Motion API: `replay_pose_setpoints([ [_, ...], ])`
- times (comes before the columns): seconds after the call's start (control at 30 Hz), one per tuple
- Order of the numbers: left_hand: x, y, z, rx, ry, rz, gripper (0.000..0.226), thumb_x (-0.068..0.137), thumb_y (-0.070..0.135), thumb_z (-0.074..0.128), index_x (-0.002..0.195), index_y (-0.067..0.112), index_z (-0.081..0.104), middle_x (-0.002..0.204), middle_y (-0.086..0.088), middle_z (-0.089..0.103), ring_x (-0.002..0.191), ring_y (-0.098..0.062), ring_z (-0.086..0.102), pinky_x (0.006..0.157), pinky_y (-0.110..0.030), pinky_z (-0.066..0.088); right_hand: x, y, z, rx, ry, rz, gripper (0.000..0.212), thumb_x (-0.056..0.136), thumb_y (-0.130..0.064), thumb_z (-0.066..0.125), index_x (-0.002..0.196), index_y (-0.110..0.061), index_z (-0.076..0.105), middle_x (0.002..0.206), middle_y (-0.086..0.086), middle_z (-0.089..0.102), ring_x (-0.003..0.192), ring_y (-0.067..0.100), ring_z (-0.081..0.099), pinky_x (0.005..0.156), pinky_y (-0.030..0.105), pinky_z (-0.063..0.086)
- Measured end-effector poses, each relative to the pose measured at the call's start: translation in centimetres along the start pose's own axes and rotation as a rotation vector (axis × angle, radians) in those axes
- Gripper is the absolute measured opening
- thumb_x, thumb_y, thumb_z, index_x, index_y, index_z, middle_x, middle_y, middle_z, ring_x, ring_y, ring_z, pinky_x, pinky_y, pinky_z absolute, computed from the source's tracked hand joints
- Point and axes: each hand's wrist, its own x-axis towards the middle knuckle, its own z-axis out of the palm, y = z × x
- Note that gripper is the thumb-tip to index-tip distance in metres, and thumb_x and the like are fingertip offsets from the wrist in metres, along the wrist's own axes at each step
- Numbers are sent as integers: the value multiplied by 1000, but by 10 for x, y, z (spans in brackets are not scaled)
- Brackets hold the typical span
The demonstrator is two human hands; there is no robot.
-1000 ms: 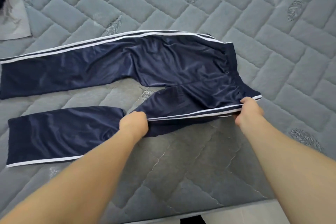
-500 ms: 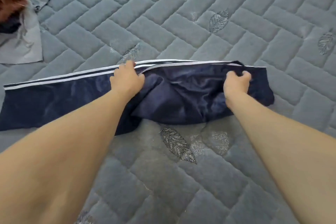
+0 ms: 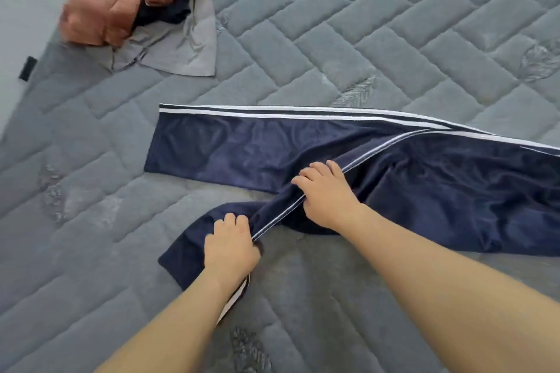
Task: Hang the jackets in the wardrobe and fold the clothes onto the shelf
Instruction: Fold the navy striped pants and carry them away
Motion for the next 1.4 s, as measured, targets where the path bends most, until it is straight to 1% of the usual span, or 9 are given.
replay_pose_setpoints([
  [0.1, 28, -43, -26, -196, -122, -64, 17, 79, 23, 52, 95, 19, 47, 98, -1, 52, 96, -28, 55, 75, -35, 42, 25, -9, -3, -106, -64, 18, 27, 91, -16, 43, 113, -21, 57, 109, 0, 60, 105, 26, 57, 93, 37, 35],
  [0.23, 71, -94, -79, -288, -142, -65, 6, 77, 14, 52, 72, 16, 52, 74, -1, 55, 77, -27, 55, 64, -29, 37, 56, -5, -22, -161, -14, 173, 17, 91, -12, 43, 103, -17, 54, 105, 5, 63, 99, 30, 60, 74, 38, 34],
  [0.37, 120, -129, -133, -274, -35, -88, 10, 81, 16, 56, 70, 16, 58, 85, -7, 64, 82, -31, 57, 68, -31, 42, 98, -7, -39, -132, 49, 318, 25, 89, -9, 46, 112, -12, 55, 112, 10, 57, 103, 34, 56, 79, 39, 38],
  [0.5, 173, -152, -159, -205, 290, -218, 24, 81, 18, 54, 104, 20, 65, 111, -13, 66, 108, -35, 59, 92, -41, 41, 147, -11, -43, -26, 244, 558, 21, 90, -9, 45, 109, -8, 55, 113, 16, 58, 105, 38, 54, 86, 43, 38],
  [0.6, 203, -158, -142, -281, 416, -294, 40, 88, 30, 59, 125, 16, 52, 132, -16, 51, 125, -38, 44, 103, -48, 34, 167, -12, -12, 72, 354, 688, 36, 98, -26, 45, 129, -7, 47, 131, 19, 47, 123, 38, 42, 108, 48, 24],
  [0.7, 221, -149, -102, -515, 411, -393, 58, 93, 41, 59, 138, 10, 40, 143, -17, 39, 131, -39, 35, 106, -49, 31, 170, -13, 28, 41, 520, 668, 46, 98, -34, 42, 137, -10, 46, 142, 18, 41, 137, 35, 32, 119, 49, 6],
  [0.93, 239, -131, -72, -466, 638, -407, 45, 98, 40, 50, 129, 8, 49, 129, -21, 50, 115, -42, 46, 93, -51, 33, 184, -1, 43, 42, 649, 667, 42, 92, -34, 45, 129, -14, 54, 135, 15, 47, 134, 34, 37, 119, 50, 11],
  [1.13, 231, -141, -86, -701, 592, -340, 42, 99, 42, 49, 128, 12, 44, 123, -16, 58, 109, -40, 53, 89, -45, 38, 187, 2, 45, 53, 654, 663, 44, 89, -33, 47, 129, -16, 51, 134, 16, 45, 133, 35, 36, 119, 52, 11],
  [1.4, 228, -159, -96, -619, 236, -496, 47, 94, 50, 47, 112, 6, 51, 111, -16, 62, 104, -38, 57, 79, -40, 39, 188, 4, 45, 58, 612, 655, 50, 89, -36, 46, 135, -18, 47, 140, 15, 40, 138, 34, 30, 119, 53, 8],
])
